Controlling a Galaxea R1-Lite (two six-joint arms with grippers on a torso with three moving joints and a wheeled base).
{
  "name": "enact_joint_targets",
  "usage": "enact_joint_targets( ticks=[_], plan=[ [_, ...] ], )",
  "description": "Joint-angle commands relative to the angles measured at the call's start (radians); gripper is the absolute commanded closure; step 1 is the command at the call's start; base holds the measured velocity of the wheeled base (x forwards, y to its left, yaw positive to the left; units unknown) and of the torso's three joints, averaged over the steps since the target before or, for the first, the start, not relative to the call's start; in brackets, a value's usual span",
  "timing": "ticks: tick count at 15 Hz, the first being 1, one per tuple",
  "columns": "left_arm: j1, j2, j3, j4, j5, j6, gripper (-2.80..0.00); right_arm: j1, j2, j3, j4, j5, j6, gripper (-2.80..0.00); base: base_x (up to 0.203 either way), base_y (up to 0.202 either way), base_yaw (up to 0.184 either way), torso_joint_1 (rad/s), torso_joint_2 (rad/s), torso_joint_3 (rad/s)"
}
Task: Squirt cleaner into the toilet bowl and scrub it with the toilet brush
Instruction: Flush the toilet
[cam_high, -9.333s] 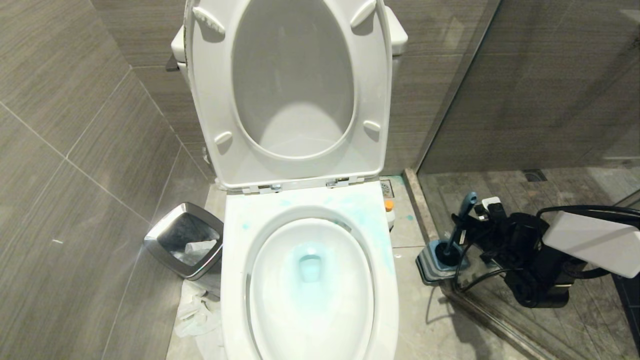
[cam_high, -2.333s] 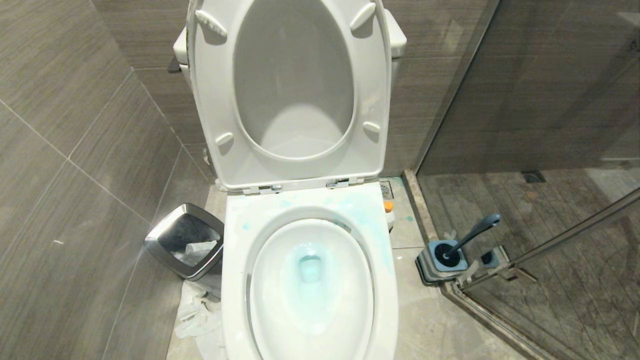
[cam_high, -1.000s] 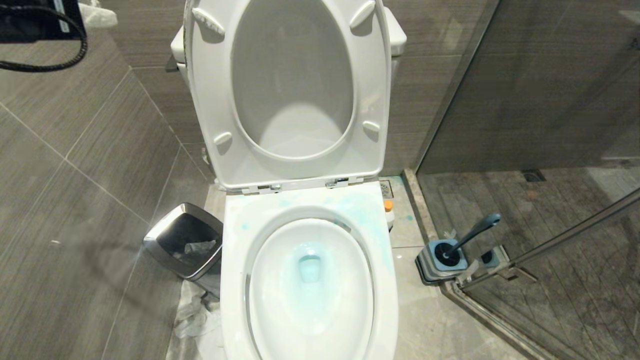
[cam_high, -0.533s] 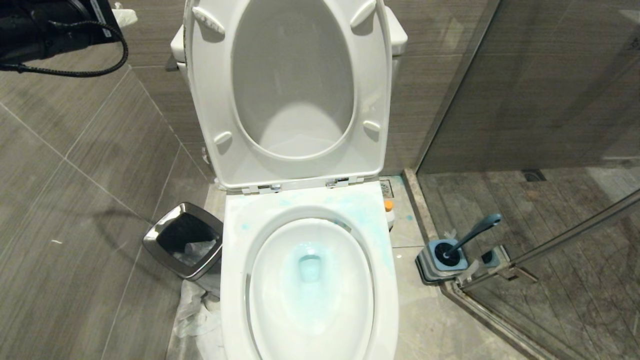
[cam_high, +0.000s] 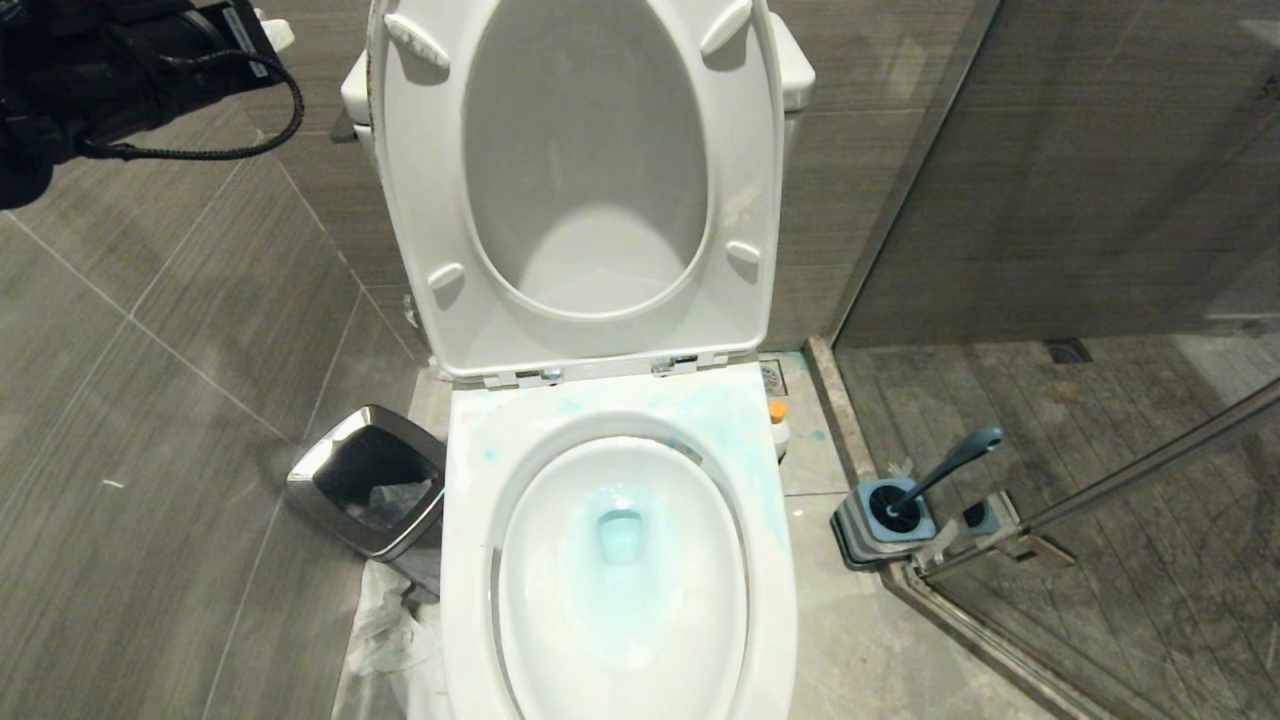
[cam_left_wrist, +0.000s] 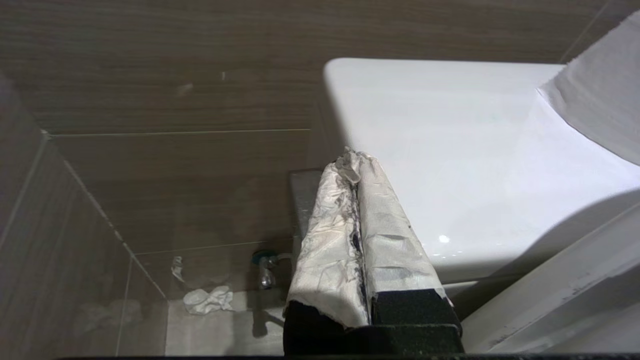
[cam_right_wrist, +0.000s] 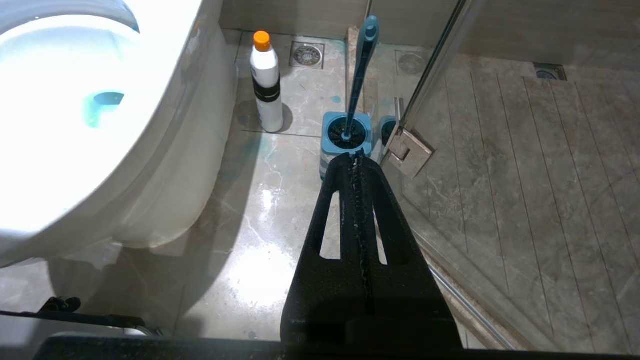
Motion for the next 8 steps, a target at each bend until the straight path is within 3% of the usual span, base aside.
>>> enact_joint_targets(
  ticks=[1, 8],
  plan=[
    [-0.023, 0.020, 0.000, -0.003, 0.006, 0.000, 0.00, 0.000, 0.002, 0.000, 0.000, 0.001, 0.000, 0.00, 0.000, 0.000, 0.000, 0.000, 0.00, 0.000],
    [-0.035, 0.065, 0.000, 0.003, 0.025, 0.008, 0.00, 0.000, 0.002, 0.000, 0.000, 0.001, 0.000, 0.00, 0.000, 0.000, 0.000, 0.000, 0.00, 0.000]
  ],
)
